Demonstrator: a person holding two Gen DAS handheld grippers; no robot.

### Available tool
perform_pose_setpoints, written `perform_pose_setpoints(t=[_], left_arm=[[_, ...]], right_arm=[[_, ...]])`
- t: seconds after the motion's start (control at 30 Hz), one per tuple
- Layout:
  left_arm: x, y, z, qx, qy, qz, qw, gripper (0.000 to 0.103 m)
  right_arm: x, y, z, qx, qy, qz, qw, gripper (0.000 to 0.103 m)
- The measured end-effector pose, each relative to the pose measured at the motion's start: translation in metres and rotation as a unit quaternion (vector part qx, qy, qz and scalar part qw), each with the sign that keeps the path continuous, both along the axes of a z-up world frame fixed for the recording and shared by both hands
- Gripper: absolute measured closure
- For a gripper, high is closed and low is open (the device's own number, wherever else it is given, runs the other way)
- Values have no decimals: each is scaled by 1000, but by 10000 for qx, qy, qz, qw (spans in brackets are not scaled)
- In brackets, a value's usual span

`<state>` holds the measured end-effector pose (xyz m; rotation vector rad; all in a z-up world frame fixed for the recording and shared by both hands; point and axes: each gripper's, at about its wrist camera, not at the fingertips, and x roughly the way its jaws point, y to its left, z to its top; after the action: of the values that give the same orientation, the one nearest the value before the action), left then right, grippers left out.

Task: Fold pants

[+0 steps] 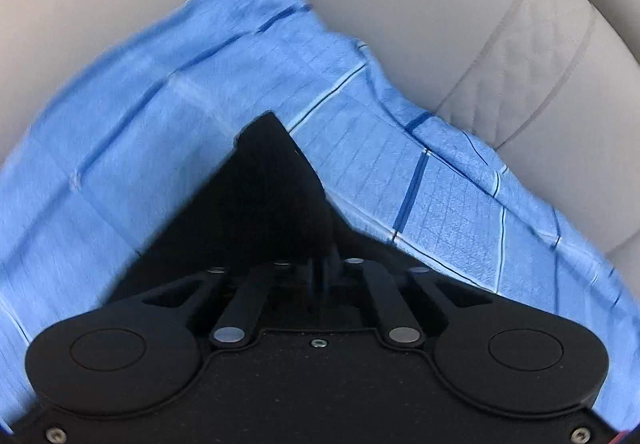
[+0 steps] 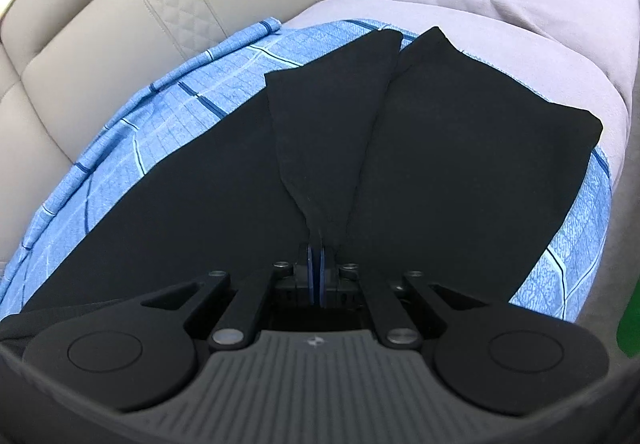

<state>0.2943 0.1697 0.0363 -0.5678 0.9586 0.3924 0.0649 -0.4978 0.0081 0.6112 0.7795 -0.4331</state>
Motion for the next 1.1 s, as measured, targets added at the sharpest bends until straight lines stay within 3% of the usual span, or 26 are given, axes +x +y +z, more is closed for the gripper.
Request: perform_pose_setpoints(t=[0.13,0.27,0.37,0.43,0.47,0.5,0.53,0.63,0.7,0.8,1.1], left_arm=[[-43,-12,25,658,-571,-336,9956,101],[-97,-3,57,662,-1017,-492,9914,101],[-126,-2,68,872,-1085,-649,9881,101],[-131,2,68,945,-1040,-636,9880,101],[-132,4,68,956,-1008,-591,9885,101],[-134,7,67,935,-989,-542,9892,101],[-136,9,66,905,-976,-503,9898,101],[-139,10,67,963,-988,-536,9890,101],[-143,12,68,999,-982,-568,9885,101],[-151,15,69,990,-989,-558,9886,101],[-176,21,66,1033,-886,-639,9886,101]], right_arm=[[-13,0,9,-295,-29,-8,9996,100],[-26,0,15,-1126,424,-144,9926,101],[-37,-9,13,-904,215,-9,9957,99],[-36,-14,14,-653,5,101,9978,86],[-34,-15,15,-571,-84,138,9982,84],[-30,-14,17,-517,-135,216,9983,71],[-23,-14,19,-497,-113,333,9981,55],[2,-9,23,-644,69,565,9963,34],[18,-10,26,-821,199,617,9945,25],[40,-10,25,-986,376,790,9913,19],[64,-7,5,-1457,663,1224,9795,13]])
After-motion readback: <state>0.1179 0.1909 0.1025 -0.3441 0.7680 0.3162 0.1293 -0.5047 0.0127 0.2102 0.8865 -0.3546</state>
